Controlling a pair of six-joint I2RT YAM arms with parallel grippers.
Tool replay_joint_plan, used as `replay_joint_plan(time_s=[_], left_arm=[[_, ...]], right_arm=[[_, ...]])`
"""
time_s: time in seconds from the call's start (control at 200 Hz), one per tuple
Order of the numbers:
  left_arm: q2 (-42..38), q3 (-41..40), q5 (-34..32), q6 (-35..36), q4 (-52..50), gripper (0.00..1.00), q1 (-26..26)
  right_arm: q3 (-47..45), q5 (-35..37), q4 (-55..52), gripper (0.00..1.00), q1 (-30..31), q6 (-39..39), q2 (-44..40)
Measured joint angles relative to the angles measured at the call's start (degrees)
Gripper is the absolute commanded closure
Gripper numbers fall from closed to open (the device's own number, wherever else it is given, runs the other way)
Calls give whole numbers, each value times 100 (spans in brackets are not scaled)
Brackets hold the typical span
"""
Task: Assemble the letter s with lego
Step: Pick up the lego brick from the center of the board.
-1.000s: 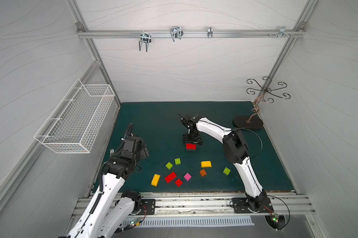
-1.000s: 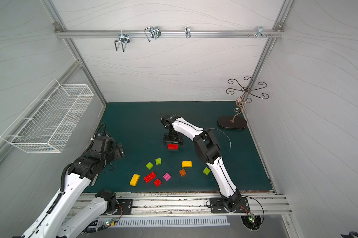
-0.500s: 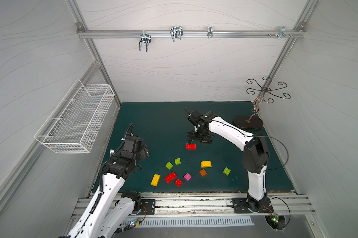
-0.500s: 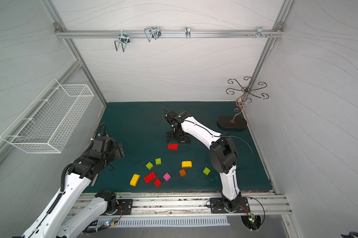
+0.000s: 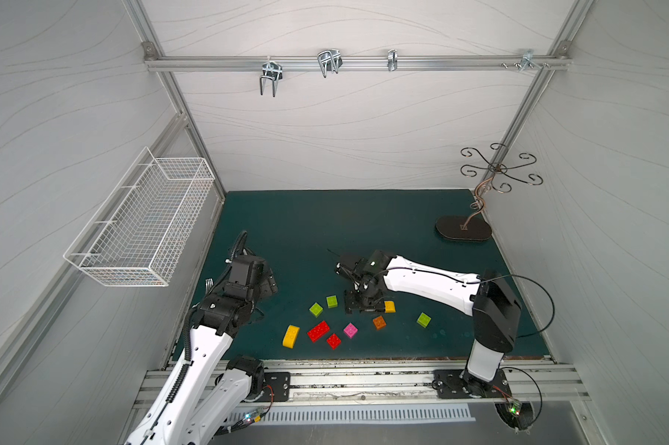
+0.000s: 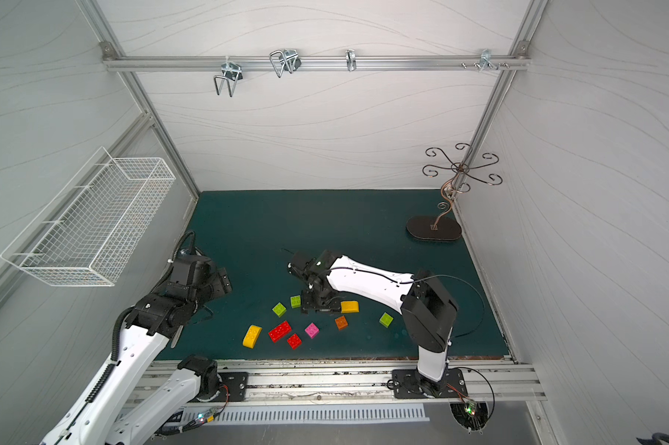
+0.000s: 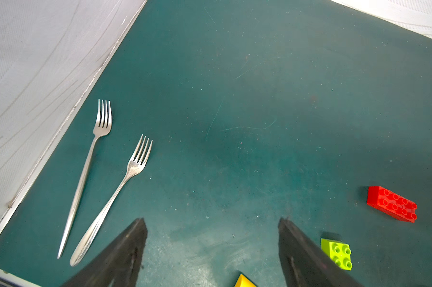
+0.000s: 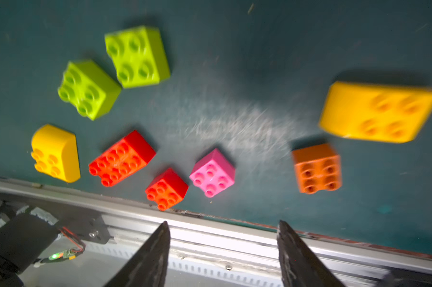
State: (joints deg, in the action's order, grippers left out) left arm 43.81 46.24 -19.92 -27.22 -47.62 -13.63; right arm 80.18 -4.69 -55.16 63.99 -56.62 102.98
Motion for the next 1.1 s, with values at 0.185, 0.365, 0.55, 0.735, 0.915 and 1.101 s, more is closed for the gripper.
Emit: replay_joint_plan(time_s=[0.185,0.365,0.55,0.735,0.915,1.101], left_arm=[[-2,0,0,0,0,14,2],[-24,0,4,0,2,14,2],[-28,0,33,0,2,15,2],[-28,-2,74,0,2,15,2],[-28,-2,116,0,4,15,4],[-28,-2,142,0,7,15,11]], right_arm=[[-459,-216,490,34,286,-844,0],[-535,-293,763,36,269,-1215,63],[-535,-332,1047,37,225,-1504,341],[-581,-273,1198,37,214,-1814,411],[-774,-160,1287,38,214,-2070,411],[-820,-52,1322,45,203,-2218,426]])
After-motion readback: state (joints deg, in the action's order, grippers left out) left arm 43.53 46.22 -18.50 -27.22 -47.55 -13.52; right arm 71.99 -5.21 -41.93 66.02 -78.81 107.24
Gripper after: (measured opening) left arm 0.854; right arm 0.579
